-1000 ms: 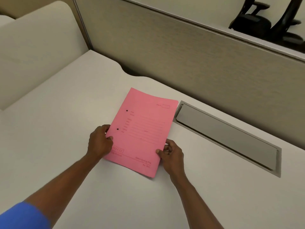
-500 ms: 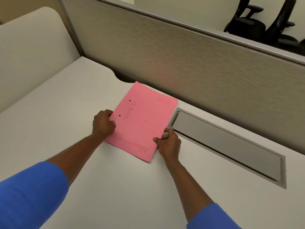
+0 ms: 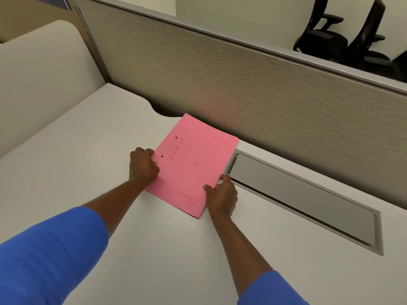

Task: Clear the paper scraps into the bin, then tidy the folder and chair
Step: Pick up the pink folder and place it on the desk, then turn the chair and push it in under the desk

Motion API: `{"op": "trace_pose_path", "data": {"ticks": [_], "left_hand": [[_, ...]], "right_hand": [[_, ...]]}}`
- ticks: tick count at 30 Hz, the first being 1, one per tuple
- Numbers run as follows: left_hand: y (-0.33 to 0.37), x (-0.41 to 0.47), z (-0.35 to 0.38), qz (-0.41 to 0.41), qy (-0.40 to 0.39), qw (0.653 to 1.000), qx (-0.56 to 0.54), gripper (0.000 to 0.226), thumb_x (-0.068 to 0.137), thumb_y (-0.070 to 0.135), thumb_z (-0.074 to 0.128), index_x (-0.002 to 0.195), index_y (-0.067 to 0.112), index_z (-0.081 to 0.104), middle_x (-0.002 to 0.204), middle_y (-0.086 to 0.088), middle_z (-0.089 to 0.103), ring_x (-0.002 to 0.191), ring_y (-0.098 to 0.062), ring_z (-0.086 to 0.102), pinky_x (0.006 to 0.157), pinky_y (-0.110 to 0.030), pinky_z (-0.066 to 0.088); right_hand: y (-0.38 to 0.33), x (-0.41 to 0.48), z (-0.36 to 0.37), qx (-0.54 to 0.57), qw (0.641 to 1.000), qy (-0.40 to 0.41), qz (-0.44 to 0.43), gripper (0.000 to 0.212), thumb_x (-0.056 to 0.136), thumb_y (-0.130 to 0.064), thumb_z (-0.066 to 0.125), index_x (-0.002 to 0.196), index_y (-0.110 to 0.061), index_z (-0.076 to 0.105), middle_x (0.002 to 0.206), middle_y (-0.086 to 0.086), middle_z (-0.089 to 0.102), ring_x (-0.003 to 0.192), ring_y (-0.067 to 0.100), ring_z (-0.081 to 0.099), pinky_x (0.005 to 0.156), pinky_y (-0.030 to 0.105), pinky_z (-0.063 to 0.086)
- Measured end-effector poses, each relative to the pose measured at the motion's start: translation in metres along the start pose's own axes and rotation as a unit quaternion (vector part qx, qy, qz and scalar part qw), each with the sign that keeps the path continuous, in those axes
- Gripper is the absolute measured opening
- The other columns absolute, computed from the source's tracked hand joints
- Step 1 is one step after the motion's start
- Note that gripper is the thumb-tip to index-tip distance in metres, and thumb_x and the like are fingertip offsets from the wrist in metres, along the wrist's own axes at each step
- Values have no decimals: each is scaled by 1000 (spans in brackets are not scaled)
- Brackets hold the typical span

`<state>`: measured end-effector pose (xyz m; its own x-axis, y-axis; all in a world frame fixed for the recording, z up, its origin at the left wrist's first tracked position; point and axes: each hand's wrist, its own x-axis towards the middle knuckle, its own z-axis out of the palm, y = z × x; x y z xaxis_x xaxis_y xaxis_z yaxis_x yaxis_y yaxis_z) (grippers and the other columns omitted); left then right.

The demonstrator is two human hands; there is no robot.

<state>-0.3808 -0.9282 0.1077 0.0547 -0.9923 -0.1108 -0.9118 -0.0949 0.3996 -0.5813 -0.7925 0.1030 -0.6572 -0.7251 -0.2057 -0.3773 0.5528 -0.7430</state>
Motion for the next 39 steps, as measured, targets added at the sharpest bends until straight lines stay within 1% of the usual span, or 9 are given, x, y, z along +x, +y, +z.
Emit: {"op": "trace_pose_path", "data": {"ticks": [7,12,16,18,20,24,30,35,39], "left_hand": [[-3,-2,-2,18,-9,1000,11,56,96,17,72,147,4,54,143,-21,56,138,-42,49,112,-55,46],[-12,-28,-17,12,54,998,-24,64,95,19,76,151,4,47,146,-19,55,139,-40,47,112,-56,46],[-30,-83,-30,52,80,995,-37,50,94,19,75,139,6,58,134,-14,60,128,-38,54,98,-55,55],[-45,-116,-38,57,84,992,-72,31,94,16,74,124,13,67,121,-5,67,108,-33,67,86,-49,58],[-62,-151,-48,53,53,993,-86,12,94,17,74,104,25,72,99,8,74,85,-24,72,78,-39,59],[-102,-220,-67,78,-36,995,-41,15,92,17,71,88,32,71,72,16,71,67,-7,67,66,-30,57],[-158,-311,-91,50,-108,992,-30,14,94,19,66,88,30,71,76,15,75,74,-8,71,72,-32,61],[-198,-387,-98,38,-154,987,-24,13,98,24,64,90,32,70,83,15,75,77,-6,70,71,-31,60],[-226,-452,-98,31,-190,981,-35,11,100,27,63,100,32,73,95,16,76,88,-7,71,83,-34,64]], "right_hand": [[2,-9,4,-34,999,17,9,52,92,-36,79,135,-15,57,128,9,63,117,30,66,98,47,57],[17,-30,-13,-44,999,1,-10,49,98,-43,68,136,-17,54,126,6,62,115,26,66,98,44,57],[44,-67,-34,-90,994,-29,-61,40,97,-39,66,133,-26,55,120,-4,61,111,18,64,92,38,54],[57,-90,-44,-109,990,-50,-78,37,97,-38,65,132,-31,55,118,-9,59,111,13,63,90,35,52],[69,-117,-53,-119,986,-77,-91,33,97,-37,66,128,-34,56,117,-13,57,109,10,63,89,33,53],[92,-177,-65,-127,980,-120,-98,30,96,-37,66,124,-39,56,115,-18,55,104,3,64,87,32,52],[120,-270,-77,-137,973,-157,-95,32,92,-39,67,121,-45,55,108,-20,56,83,-6,61,78,25,47],[142,-336,-89,-156,960,-206,-112,26,92,-39,68,117,-40,61,108,-19,62,94,2,64,89,30,54],[160,-387,-103,-178,945,-242,-132,24,94,-41,69,117,-39,63,108,-18,64,93,3,63,84,28,53]]}}
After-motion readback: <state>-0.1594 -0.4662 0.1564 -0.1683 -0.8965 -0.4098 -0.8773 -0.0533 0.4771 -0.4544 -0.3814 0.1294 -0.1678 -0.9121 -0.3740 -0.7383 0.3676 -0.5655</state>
